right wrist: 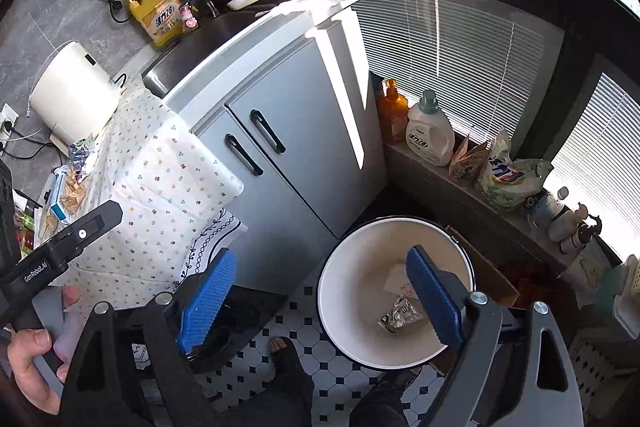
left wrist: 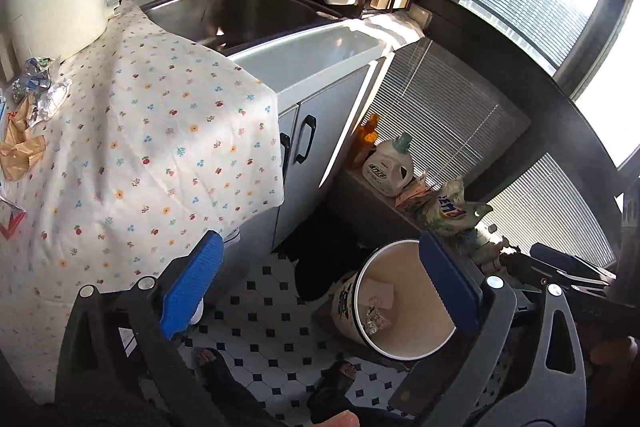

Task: Collect trash
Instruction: 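Bring both tools back to the table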

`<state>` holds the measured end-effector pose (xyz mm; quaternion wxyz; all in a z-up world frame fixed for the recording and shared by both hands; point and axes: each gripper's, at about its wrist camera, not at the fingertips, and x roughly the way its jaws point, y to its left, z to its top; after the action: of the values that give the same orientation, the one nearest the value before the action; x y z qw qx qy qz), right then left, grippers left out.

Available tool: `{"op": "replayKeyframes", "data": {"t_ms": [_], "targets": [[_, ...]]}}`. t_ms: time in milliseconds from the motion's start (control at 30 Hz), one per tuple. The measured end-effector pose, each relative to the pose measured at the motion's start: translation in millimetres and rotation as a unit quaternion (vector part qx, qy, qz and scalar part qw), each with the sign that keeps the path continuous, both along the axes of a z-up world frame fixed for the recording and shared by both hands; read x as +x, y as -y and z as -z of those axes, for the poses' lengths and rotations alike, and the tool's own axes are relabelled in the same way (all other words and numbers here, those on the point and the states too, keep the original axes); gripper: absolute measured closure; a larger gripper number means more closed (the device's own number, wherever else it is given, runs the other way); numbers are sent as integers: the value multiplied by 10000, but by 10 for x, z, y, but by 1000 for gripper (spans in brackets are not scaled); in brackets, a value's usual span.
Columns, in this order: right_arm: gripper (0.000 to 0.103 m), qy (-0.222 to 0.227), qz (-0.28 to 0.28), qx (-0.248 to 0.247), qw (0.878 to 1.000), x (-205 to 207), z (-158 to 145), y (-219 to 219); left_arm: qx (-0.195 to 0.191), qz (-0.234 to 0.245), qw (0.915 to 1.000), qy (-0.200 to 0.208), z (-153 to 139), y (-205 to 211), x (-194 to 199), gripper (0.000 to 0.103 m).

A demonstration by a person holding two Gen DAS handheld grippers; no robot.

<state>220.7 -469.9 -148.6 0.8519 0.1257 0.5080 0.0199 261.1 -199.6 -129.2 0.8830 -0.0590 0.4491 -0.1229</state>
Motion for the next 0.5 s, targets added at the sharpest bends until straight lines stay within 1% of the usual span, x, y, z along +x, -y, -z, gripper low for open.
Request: {"op": "replayKeyframes", "data": {"t_ms": [33,67,233,400,500], "targets": [[8,91,-91,-5,9999,40,-49,-114,0,-123,9999,38,-39,-128,-12,6],[7,170,-176,1,9997,82,-92,-222,-6,-247,9997,75,-76,-260,-24,6],[8,333,-623,87,9975,282,-238,-777,-22,-862,9959,284,-229,-921,-109,6],[8,404,-1083,142,9932,433,-312,-1321,-95,-1397,9891,464,-355,-1506,-220,6],[9,432,-1332,73,9901,509,-324,-1633,-72,-1651,9849,510,-381,-1800,-287,6]]}}
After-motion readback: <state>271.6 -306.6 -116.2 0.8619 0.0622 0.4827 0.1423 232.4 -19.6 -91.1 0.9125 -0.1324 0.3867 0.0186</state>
